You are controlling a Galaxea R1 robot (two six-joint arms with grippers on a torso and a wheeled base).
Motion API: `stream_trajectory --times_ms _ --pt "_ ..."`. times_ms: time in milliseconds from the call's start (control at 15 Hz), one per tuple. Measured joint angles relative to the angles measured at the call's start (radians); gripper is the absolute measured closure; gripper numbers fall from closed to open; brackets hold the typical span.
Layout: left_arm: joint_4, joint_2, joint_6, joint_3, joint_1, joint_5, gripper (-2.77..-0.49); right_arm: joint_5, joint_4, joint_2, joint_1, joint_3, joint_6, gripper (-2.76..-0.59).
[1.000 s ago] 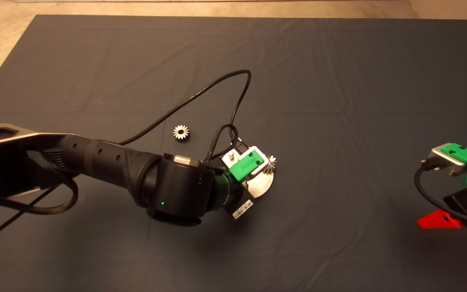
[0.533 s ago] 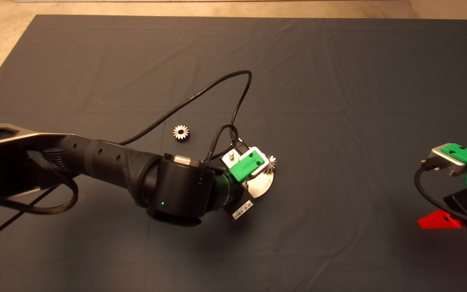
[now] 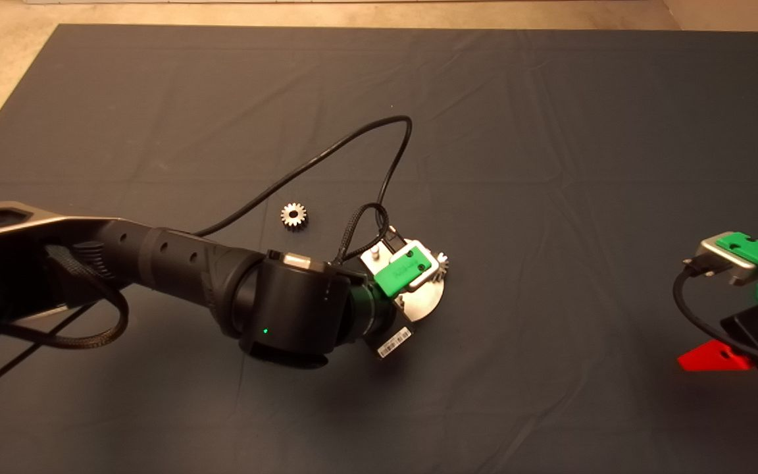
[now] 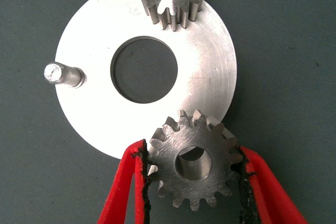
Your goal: Install three planetary gears onto the carrier pins
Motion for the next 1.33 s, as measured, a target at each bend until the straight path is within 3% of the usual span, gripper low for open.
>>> stream_trajectory --times_ms 533,1333 --pt "0.0 0.007 0.029 -0.008 0.032 -0.001 -0.77 0.0 0.008 0.0 0.0 0.0 0.0 -2.02" --pt "0.001 0.009 0.08 -0.025 0.032 -0.006 -0.77 0.0 0.009 0.0 0.0 0.0 -0.008 -2.02"
